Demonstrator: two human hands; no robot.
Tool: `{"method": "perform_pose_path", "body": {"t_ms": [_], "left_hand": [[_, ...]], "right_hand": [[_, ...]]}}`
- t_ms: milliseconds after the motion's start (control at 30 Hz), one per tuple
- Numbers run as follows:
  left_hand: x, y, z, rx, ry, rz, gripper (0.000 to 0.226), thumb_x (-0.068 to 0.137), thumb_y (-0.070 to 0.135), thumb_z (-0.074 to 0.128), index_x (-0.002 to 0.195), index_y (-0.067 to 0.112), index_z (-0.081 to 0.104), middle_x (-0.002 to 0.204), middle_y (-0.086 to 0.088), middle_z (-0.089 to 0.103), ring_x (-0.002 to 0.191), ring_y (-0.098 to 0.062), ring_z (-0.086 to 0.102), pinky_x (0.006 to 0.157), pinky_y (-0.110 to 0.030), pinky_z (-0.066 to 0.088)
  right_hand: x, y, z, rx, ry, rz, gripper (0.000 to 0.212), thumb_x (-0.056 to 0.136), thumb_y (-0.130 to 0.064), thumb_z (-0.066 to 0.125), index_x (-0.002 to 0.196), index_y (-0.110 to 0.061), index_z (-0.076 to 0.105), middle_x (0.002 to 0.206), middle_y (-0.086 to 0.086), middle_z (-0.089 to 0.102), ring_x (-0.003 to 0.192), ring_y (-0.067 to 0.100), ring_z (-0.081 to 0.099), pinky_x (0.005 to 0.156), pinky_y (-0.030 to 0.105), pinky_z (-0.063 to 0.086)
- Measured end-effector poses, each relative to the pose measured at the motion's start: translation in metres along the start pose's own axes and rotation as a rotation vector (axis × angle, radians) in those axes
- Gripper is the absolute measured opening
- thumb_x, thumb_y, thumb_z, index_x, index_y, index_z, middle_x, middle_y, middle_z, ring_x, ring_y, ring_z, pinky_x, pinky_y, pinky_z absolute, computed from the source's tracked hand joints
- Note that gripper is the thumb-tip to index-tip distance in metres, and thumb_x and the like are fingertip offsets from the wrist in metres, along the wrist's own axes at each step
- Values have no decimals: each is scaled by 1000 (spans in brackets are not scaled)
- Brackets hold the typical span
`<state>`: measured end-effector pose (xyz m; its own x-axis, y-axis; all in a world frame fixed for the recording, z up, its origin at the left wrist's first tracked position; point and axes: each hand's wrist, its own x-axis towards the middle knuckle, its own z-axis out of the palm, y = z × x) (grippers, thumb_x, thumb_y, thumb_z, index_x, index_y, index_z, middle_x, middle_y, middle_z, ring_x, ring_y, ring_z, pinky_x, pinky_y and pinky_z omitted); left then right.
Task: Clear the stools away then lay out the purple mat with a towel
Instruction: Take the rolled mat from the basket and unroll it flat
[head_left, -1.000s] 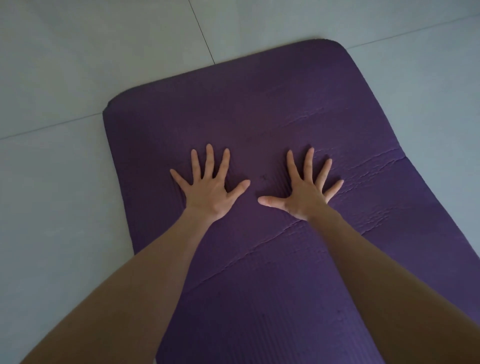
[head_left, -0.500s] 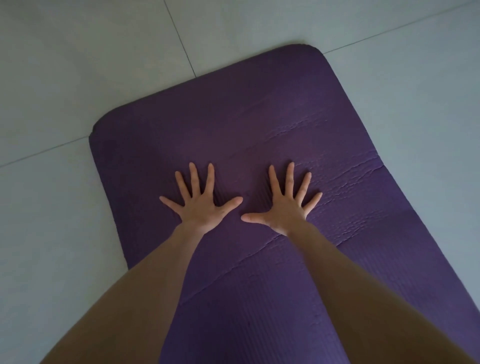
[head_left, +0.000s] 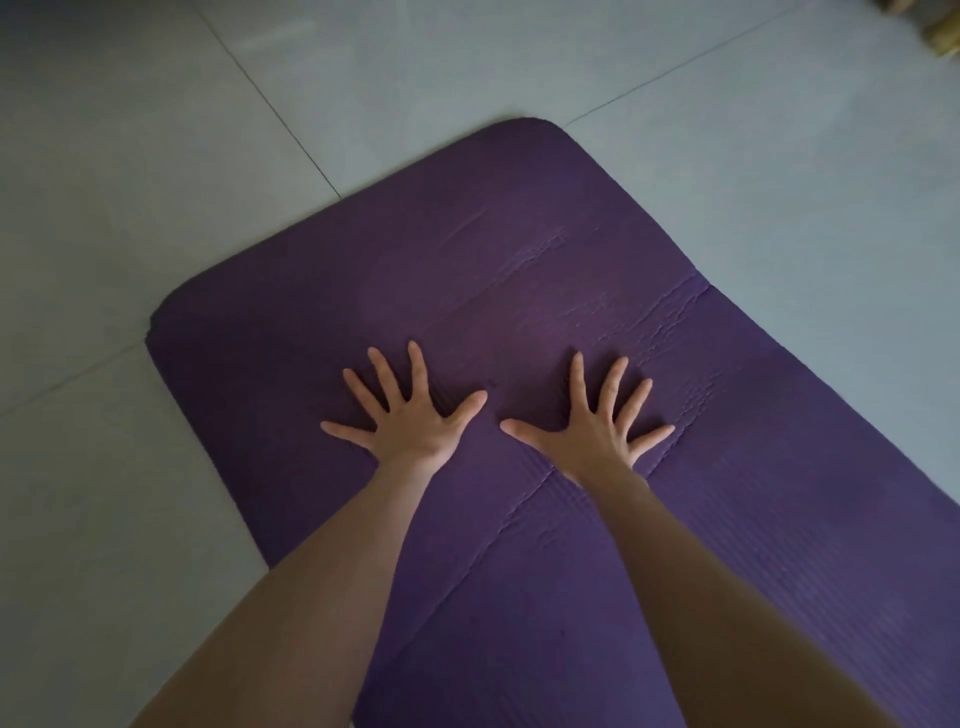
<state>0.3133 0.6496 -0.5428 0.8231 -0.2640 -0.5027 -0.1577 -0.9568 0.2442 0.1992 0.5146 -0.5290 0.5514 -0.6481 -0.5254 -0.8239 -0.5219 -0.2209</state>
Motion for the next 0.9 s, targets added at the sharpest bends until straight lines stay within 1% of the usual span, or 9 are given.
{"method": "perform_pose_path", "body": {"t_ms": [100,367,633,800,900], "left_hand": [[-2,-1,-2,-7,1,32,104,60,95,16,141,44,-25,152,-3,-36,136,-36,-37,90,-79,-17],[-1,-2,-2,2,-12,82,99,65,92,17,141,45,-23,152,-6,-37,134,-40,-38,88,-80,-16],[6,4,-3,20,-24,107,99,66,91,21,141,44,-23,151,-6,-38,133,-40,-39,86,-80,-18],[6,3,-5,30,-29,106,99,66,91,17,141,43,-25,150,-7,-39,133,-40,-40,87,-80,-17],[6,4,-5,35,-50,98,100,64,93,14,139,43,-28,150,-7,-40,132,-40,-40,87,-80,-18]], "right_hand": [[-2,0,2,34,24,14,126,43,-101,33,142,-48,-24,151,-3,-40,135,31,-41,98,71,-21],[-6,2,10,72,85,54,127,38,-102,28,143,-50,-20,153,-5,-35,136,30,-39,97,71,-23],[-1,2,11,97,128,83,133,26,-105,17,141,-51,-21,154,-6,-35,137,29,-39,96,70,-24],[0,4,12,78,115,66,131,27,-105,17,140,-51,-24,153,-5,-37,136,30,-40,97,70,-23],[2,5,10,80,75,55,129,34,-104,24,140,-50,-23,152,-4,-38,135,31,-40,96,71,-23]]}}
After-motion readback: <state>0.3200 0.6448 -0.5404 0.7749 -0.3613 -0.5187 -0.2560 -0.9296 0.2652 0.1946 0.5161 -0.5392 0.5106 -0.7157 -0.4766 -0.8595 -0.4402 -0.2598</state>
